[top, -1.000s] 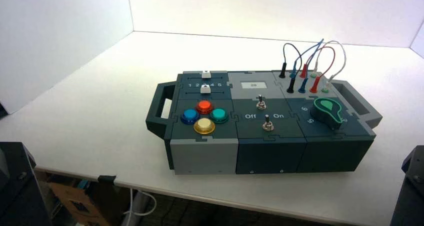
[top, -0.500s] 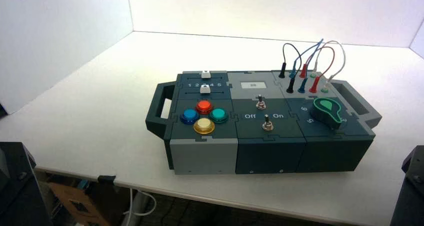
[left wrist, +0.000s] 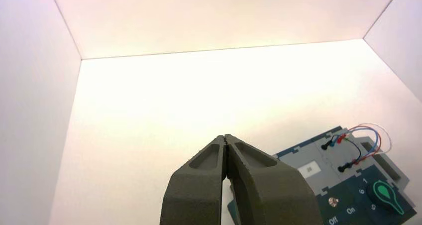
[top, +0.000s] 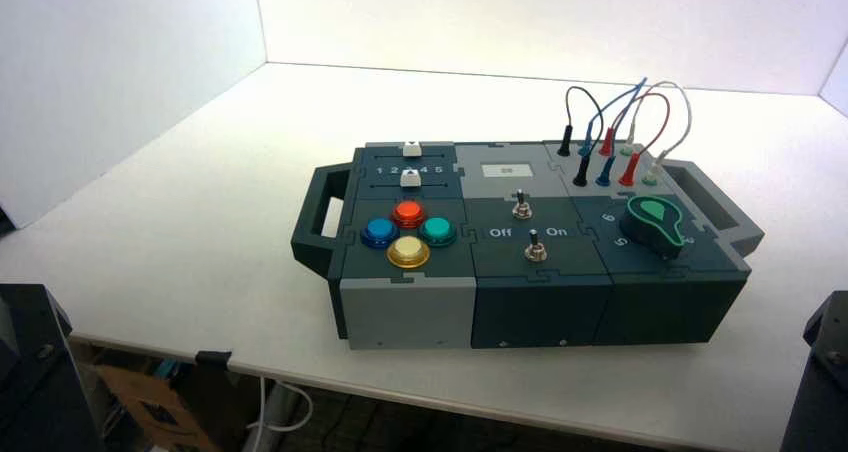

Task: Pull the white wire.

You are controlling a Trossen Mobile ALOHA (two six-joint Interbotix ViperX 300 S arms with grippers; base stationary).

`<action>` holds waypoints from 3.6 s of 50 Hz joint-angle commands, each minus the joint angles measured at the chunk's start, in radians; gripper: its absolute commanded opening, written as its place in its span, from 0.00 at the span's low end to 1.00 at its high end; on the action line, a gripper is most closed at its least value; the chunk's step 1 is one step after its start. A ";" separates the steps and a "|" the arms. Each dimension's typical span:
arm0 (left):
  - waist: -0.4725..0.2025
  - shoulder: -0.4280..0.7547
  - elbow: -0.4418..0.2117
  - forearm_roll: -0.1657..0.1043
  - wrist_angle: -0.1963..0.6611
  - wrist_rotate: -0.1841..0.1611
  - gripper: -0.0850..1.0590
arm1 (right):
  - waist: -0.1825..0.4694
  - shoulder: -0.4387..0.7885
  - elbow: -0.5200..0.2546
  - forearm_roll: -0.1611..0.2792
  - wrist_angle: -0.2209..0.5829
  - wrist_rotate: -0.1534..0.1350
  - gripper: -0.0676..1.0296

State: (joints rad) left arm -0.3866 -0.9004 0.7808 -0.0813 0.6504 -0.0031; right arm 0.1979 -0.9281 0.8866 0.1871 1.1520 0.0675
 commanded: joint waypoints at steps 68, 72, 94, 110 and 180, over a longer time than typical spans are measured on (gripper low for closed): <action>0.002 0.018 -0.077 -0.002 -0.031 0.014 0.05 | -0.011 0.414 0.015 -0.044 -0.101 0.026 0.40; 0.002 0.018 -0.083 0.000 -0.031 0.014 0.05 | -0.011 0.448 0.006 -0.043 -0.100 0.021 0.40; 0.003 0.037 -0.087 -0.002 -0.032 0.026 0.05 | -0.011 0.597 -0.074 -0.041 -0.100 -0.014 0.40; 0.003 0.046 -0.089 0.002 -0.032 0.029 0.05 | -0.011 0.712 -0.083 -0.041 -0.100 -0.040 0.40; 0.003 0.064 -0.124 0.003 -0.032 0.049 0.05 | -0.011 0.876 -0.166 -0.046 -0.109 -0.069 0.28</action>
State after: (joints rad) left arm -0.3866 -0.8376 0.6934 -0.0798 0.6289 0.0414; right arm 0.1902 -0.0445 0.7424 0.1427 1.0446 0.0000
